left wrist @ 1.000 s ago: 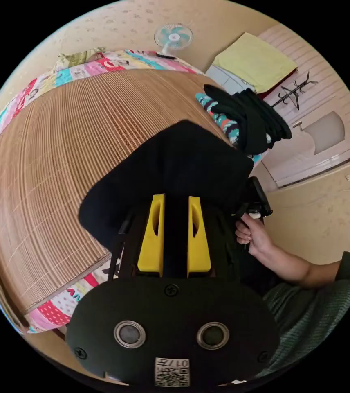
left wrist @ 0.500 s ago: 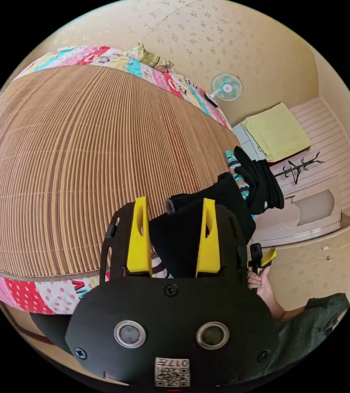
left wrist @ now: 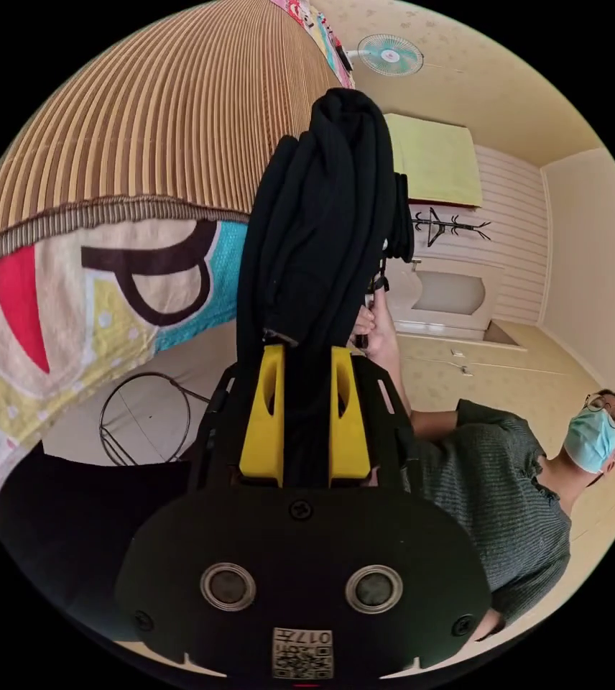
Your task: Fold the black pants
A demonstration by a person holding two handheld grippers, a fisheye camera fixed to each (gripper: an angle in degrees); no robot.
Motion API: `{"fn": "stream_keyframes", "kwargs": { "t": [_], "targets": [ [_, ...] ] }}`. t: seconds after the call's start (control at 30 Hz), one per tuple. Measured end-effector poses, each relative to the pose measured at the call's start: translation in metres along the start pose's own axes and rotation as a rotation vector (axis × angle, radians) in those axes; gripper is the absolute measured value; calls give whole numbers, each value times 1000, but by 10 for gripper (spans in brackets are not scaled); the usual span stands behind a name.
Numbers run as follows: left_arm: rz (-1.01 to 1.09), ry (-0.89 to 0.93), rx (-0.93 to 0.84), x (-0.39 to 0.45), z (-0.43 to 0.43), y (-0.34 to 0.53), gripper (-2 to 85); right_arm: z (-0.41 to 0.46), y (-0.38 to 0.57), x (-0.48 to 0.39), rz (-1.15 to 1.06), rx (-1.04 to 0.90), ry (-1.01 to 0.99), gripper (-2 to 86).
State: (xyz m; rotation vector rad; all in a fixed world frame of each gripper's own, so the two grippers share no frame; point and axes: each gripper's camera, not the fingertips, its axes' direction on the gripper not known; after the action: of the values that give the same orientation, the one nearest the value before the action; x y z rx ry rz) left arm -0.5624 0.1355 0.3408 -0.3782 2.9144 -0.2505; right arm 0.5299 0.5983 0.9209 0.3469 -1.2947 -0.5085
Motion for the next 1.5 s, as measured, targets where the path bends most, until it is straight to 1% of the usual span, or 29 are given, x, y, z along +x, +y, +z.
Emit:
{"fn": "stream_keyframes", "kwargs": {
  "t": [0.07,0.13,0.2,0.27,0.33,0.37,0.4,0.43,0.47,0.5,0.53,0.6,0.63,0.67,0.73,0.83,0.93,1.03,1.1,1.17,1.2,1.23,1.3,1.33,1.37,1.4,1.43,1.47,1.5],
  "targets": [
    [-5,17,90,2,-16,12,117,-2,-4,7,-11,-43,-17,186],
    [4,50,266,7,-60,20,133,-3,-7,17,-8,-63,-58,177],
    [13,34,264,11,-77,7,156,-3,-8,36,14,-63,-156,172],
    [9,13,265,18,-89,-12,173,-3,-8,47,20,-67,-171,170],
    [89,21,292,47,-107,-32,172,-2,-9,53,11,-73,-159,170],
    [107,-2,313,56,-112,-35,171,-1,-9,58,10,-74,-163,170],
    [128,-72,333,72,-118,-42,170,0,-9,62,10,-73,-170,170],
    [129,-130,309,82,-115,-57,186,0,-9,65,11,-72,-173,170],
    [130,-142,281,85,-110,-66,194,2,-8,70,11,-72,-177,170],
    [136,-140,207,86,-94,-88,239,4,-8,75,9,-72,-181,170],
    [142,-122,120,82,-71,-110,266,5,-8,77,9,-72,-184,170],
    [158,-138,47,80,-39,-132,263,10,-9,83,-3,-83,-179,171],
    [177,-201,77,87,-33,-133,242,11,-9,84,-8,-88,-174,171],
    [195,-195,83,92,-28,-133,239,14,-9,84,-15,-98,-163,171],
    [158,-90,17,91,6,-138,225,19,-10,83,-29,-121,-138,169],
    [161,-90,28,99,19,-130,214,34,-11,79,-50,-195,-85,164],
    [164,-111,54,111,11,-112,214,67,-8,67,-78,-284,-6,153],
    [137,-72,111,115,-28,-87,209,122,-9,55,-95,-390,23,143],
    [122,-54,160,116,-60,-70,206,176,-22,48,-105,-473,-21,137],
    [117,-83,204,120,-99,-53,204,224,-37,40,-117,-535,-43,132],
    [134,-131,226,127,-127,-42,203,263,-47,27,-152,-592,-36,129],
    [148,-175,241,132,-155,-32,202,282,-52,18,-179,-623,-23,128],
    [139,-208,278,136,-204,-14,201,364,-71,-17,-262,-717,23,124],
    [123,-213,316,139,-240,0,200,385,-76,-25,-272,-733,21,124],
    [115,-218,333,141,-258,7,200,427,-86,-42,-287,-764,2,122],
    [105,-248,359,151,-297,22,199,470,-95,-61,-305,-794,-16,122],
    [100,-306,375,166,-336,35,198,492,-100,-71,-318,-807,-23,122],
    [98,-345,385,175,-356,42,197,534,-106,-95,-350,-813,-23,122],
    [94,-422,412,193,-396,55,198,575,-110,-124,-396,-786,-13,122]
  ]
}}
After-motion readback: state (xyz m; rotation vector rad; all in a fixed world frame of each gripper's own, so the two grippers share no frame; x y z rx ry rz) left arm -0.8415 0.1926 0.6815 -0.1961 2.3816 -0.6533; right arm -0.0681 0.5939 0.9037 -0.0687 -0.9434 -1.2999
